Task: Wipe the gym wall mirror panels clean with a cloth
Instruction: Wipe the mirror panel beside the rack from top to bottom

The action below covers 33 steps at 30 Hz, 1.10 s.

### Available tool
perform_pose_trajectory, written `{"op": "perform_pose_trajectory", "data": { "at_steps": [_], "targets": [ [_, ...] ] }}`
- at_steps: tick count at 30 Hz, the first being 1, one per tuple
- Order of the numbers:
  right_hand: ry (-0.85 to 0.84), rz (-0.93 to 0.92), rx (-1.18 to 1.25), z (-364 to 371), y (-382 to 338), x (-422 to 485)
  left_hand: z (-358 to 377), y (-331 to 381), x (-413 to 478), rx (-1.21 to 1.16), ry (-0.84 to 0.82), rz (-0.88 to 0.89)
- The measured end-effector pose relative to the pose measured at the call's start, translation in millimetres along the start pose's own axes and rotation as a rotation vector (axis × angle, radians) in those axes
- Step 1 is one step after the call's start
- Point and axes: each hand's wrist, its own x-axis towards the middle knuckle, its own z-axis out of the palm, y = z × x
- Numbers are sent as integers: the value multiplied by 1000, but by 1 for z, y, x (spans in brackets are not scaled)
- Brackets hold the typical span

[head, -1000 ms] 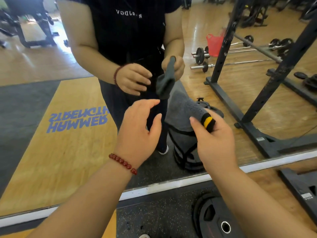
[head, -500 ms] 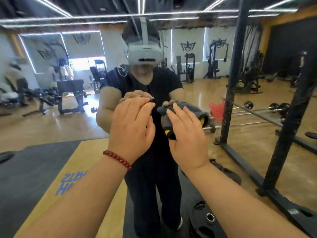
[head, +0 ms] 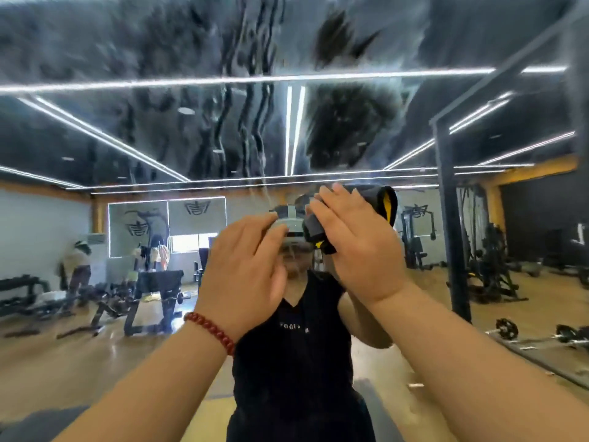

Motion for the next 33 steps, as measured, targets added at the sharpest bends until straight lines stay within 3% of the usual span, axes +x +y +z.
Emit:
{"op": "perform_pose_trajectory", "data": {
  "at_steps": [3,8,13,25,30,33],
  "targets": [
    [-26,-93,-95,10,25,38,-6,-23,35,15,62,5],
    [-287,-24,-159,4,23,31,-15,-50,73,86,62,81],
    [-347,-110,-245,1,45,41,-14,-57,96,122,24,154],
    [-162,259,-51,5,79,171,-25,-81,198,175,89,137],
    [-72,299,-85,8,103,191,-42,-92,244,228,40,84],
    [-111,277,-21,12,113,226,-45,-101,279,250,-19,45]
  ]
}}
